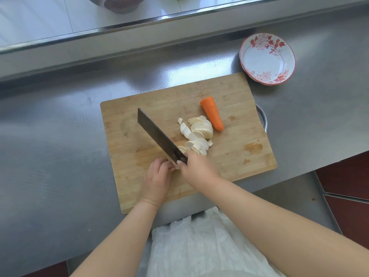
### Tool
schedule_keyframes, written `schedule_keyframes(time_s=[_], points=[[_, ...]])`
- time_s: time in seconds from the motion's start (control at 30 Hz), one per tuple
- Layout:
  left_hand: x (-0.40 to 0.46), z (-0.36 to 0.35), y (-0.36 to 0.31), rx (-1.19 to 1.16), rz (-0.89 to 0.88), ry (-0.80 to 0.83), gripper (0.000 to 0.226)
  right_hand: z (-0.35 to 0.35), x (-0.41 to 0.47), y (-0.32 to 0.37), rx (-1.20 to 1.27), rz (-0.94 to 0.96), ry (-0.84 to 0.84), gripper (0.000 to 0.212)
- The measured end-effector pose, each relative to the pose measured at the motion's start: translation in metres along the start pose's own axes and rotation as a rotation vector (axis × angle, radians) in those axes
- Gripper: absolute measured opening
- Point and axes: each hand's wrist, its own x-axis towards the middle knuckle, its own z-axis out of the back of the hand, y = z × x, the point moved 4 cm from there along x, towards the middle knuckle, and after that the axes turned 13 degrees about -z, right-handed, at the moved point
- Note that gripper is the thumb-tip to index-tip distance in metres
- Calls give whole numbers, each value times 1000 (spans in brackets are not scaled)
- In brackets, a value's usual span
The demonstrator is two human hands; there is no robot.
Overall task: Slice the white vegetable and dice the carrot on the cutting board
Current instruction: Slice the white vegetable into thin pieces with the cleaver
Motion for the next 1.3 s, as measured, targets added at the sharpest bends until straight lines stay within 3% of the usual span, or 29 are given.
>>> schedule_keyframes(time_s=[0.17,0.3,0.4,0.57,0.67,0.77,0.87,0.93,0.97,1.07,1.13,1.2,1.3], points=[[3,3,-9,-99,355,181,25,17,-13,-25,153,-15,-37,20],[15,13,-19,-329,584,21,29,29,-17,-41,230,-25,-49,17],[25,14,-16,-448,788,0,25,35,-20,-50,247,-22,-58,16],[46,25,-2,-506,905,-21,17,42,-22,-63,148,29,-131,17],[58,45,8,-467,936,-201,14,49,-23,-70,27,86,-169,10],[66,75,11,-415,952,-504,14,59,-22,-75,-81,137,-199,14],[80,105,-7,-293,837,-648,12,70,-20,-77,-189,190,-218,22],[96,114,-25,-254,707,-526,10,76,-20,-79,-246,231,-226,25],[104,111,-33,-250,643,-388,8,78,-20,-79,-274,253,-234,26],[119,81,-61,-257,497,185,5,82,-22,-79,-350,324,-259,31],[115,57,-77,-151,365,481,6,82,-22,-78,-411,371,-269,34],[110,40,-87,-29,256,617,13,79,-24,-76,-443,453,-280,35],[106,27,-86,-1,281,654,22,73,-26,-75,-470,574,-287,36]])
